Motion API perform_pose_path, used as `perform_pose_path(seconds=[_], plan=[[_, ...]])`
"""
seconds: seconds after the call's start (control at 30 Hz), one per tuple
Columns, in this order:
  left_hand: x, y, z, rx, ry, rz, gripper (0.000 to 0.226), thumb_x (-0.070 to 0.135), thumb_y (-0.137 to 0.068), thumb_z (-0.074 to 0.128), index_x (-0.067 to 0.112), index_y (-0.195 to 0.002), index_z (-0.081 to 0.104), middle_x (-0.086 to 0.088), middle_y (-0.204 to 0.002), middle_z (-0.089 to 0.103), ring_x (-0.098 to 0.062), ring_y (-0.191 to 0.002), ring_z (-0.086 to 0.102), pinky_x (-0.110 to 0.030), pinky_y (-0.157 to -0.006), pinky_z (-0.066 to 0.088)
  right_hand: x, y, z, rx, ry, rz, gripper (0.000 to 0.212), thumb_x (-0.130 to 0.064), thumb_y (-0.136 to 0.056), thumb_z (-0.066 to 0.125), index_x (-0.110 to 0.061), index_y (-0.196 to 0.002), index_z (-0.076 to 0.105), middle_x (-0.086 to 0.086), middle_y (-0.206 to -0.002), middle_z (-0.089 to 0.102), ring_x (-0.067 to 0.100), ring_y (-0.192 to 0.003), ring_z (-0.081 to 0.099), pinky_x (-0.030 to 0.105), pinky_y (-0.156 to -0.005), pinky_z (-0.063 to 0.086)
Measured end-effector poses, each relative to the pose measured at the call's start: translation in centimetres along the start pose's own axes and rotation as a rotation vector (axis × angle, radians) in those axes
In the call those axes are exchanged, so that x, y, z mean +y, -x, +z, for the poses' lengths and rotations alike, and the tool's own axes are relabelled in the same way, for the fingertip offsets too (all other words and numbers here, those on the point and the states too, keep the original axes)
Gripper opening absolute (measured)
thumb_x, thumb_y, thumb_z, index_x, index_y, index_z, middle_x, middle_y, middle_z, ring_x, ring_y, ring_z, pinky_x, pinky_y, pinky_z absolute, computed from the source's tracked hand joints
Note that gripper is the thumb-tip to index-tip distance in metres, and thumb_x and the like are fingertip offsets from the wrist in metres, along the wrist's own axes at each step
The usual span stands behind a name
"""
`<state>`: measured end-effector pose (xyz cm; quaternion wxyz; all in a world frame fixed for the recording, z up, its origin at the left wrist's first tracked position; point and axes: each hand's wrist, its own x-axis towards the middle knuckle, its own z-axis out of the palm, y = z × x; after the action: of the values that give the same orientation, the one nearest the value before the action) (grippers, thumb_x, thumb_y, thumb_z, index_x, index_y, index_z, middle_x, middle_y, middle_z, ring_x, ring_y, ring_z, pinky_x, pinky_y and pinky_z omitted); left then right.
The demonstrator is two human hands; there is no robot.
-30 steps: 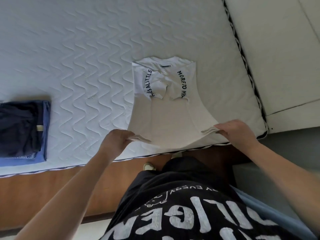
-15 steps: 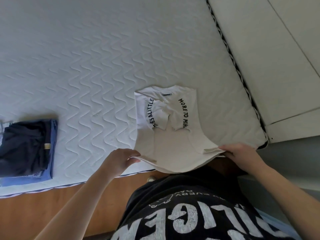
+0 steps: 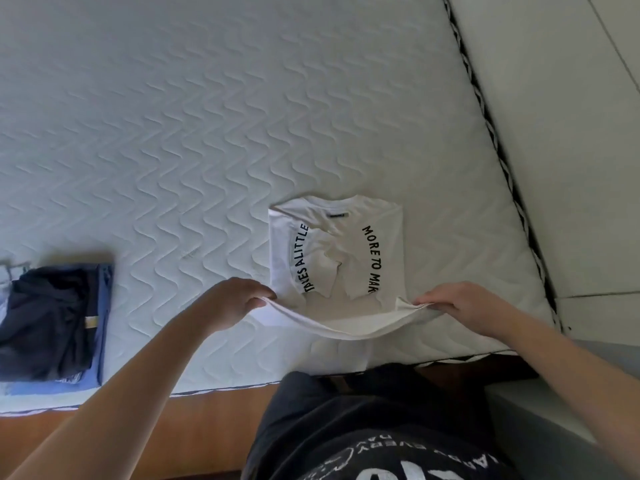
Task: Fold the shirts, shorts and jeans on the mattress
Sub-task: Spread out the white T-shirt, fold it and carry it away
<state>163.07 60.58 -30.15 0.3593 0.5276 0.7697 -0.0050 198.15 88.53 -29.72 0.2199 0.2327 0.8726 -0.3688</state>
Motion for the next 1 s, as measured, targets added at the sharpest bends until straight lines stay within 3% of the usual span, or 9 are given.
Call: perform_pose_path(seconds=[0.2, 0.43, 0.57, 0.67, 0.8, 0.9, 1.0], plan=[[-2.0, -7.6, -2.7, -0.038, -0.028, 0.002, 0.029, 0.022, -0.102, 0.049, 0.033, -0.125, 0.061, 0.008, -0.125, 0.064, -0.017, -0.114, 0.056, -0.031, -0.091, 0.044, 1.3, -6.8, -3.8, 0.004, 0.005, -0.036, 0.024, -0.019, -0.100, 0.054, -0.021, -0.117, 0.071, -0.017, -0.109, 0.064, 0.004, -0.101, 0.060, 0.002, -0.083, 0.034], [-6.0, -17.3, -4.0, -0.121, -0.069, 0.035, 0.035, 0.017, -0.102, 0.047, 0.036, -0.128, 0.059, 0.007, -0.125, 0.061, -0.015, -0.116, 0.052, -0.025, -0.086, 0.035, 4.7, -15.7, -5.5, 0.065, -0.032, -0.054, 0.031, -0.009, -0.100, 0.052, -0.021, -0.122, 0.069, -0.018, -0.108, 0.058, -0.002, -0.098, 0.055, 0.001, -0.083, 0.032], [-8.3, -21.9, -4.7, -0.105, -0.068, -0.019, 0.035, 0.017, -0.102, 0.047, 0.036, -0.130, 0.057, 0.003, -0.129, 0.060, -0.019, -0.115, 0.054, -0.028, -0.086, 0.038, 6.9, -20.8, -5.9, 0.078, 0.022, -0.042, 0.032, -0.006, -0.100, 0.050, -0.021, -0.122, 0.069, -0.001, -0.114, 0.068, 0.016, -0.104, 0.056, 0.017, -0.087, 0.033], [-9.5, -25.1, -4.8, -0.106, -0.092, -0.055, 0.034, 0.020, -0.101, 0.050, 0.034, -0.131, 0.054, -0.006, -0.122, 0.062, -0.019, -0.097, 0.055, -0.028, -0.076, 0.037, 8.5, -24.3, -5.8, 0.122, 0.016, -0.013, 0.028, -0.006, -0.099, 0.053, -0.017, -0.118, 0.072, 0.005, -0.115, 0.070, 0.026, -0.107, 0.059, 0.029, -0.093, 0.038], [-10.7, -28.7, -3.8, -0.096, -0.124, -0.092, 0.031, 0.021, -0.100, 0.050, 0.033, -0.128, 0.054, -0.006, -0.113, 0.062, -0.024, -0.098, 0.060, -0.032, -0.073, 0.043, 10.6, -28.8, -5.1, 0.145, 0.028, 0.066, 0.029, -0.009, -0.100, 0.052, -0.017, -0.122, 0.069, 0.010, -0.117, 0.068, 0.031, -0.110, 0.058, 0.034, -0.096, 0.040], [-11.5, -31.3, -2.6, -0.056, -0.109, -0.095, 0.028, 0.017, -0.100, 0.048, 0.032, -0.122, 0.057, 0.003, -0.090, 0.053, -0.021, -0.084, 0.053, -0.030, -0.064, 0.033, 11.8, -31.7, -4.3, 0.150, 0.041, 0.113, 0.031, -0.009, -0.100, 0.049, -0.016, -0.124, 0.068, 0.011, -0.120, 0.067, 0.032, -0.113, 0.057, 0.036, -0.097, 0.041], [-12.7, -34.0, -1.9, -0.036, -0.112, -0.108, 0.028, 0.017, -0.100, 0.048, 0.033, -0.120, 0.058, 0.007, -0.081, 0.044, -0.017, -0.078, 0.046, -0.027, -0.056, 0.028, 13.1, -33.9, -3.6, 0.163, 0.048, 0.160, 0.032, -0.007, -0.100, 0.049, -0.013, -0.126, 0.066, 0.012, -0.125, 0.065, 0.032, -0.117, 0.056, 0.036, -0.100, 0.040]])
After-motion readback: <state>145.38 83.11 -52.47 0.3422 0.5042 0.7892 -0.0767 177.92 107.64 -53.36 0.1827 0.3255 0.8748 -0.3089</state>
